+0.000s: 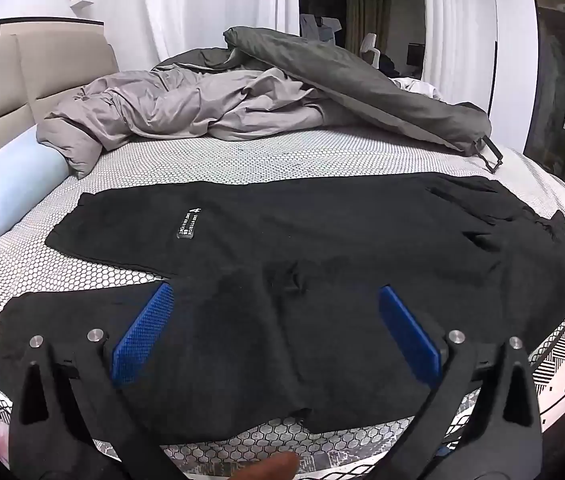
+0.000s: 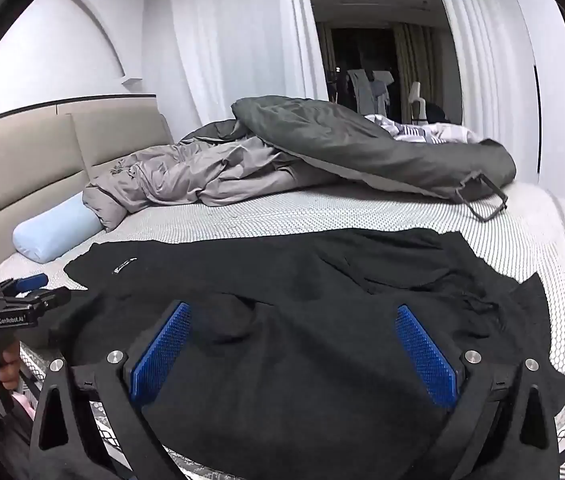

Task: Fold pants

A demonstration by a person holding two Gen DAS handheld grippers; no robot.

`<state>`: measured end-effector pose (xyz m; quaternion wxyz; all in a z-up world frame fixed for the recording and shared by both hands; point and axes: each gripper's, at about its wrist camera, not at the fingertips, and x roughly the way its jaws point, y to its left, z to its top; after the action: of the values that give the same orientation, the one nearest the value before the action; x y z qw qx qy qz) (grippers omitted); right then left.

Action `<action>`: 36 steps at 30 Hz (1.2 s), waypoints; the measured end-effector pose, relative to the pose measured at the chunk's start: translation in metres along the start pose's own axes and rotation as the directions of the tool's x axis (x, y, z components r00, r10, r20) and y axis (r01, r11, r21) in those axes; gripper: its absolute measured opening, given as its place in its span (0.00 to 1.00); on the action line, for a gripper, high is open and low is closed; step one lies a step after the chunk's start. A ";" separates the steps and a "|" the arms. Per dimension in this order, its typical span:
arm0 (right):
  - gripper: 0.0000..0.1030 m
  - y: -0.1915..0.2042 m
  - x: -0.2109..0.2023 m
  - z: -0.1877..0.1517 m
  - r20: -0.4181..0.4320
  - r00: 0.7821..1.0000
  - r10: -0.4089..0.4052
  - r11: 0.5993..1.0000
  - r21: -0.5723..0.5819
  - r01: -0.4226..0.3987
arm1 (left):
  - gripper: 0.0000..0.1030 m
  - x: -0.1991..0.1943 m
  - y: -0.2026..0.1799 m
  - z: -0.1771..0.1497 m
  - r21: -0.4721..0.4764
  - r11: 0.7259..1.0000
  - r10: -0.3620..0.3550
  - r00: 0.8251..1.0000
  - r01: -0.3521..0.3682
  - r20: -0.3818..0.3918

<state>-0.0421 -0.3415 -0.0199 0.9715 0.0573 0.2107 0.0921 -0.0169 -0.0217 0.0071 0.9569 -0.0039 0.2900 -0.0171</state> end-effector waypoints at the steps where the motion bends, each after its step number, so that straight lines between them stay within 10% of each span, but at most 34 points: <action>1: 1.00 0.001 -0.001 0.000 0.005 1.000 0.000 1.000 -0.004 0.000 | 0.99 0.000 0.001 0.001 -0.004 1.000 -0.003 1.000 0.003 -0.001; 36: 1.00 0.001 -0.001 0.000 -0.026 1.000 0.007 1.000 0.023 -0.006 | 0.99 -0.028 -0.007 0.010 -0.012 1.000 0.003 1.000 -0.003 0.006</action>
<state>-0.0431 -0.3411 -0.0192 0.9676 0.0678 0.2243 0.0935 -0.0348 -0.0280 0.0307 0.9578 -0.0091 0.2871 -0.0139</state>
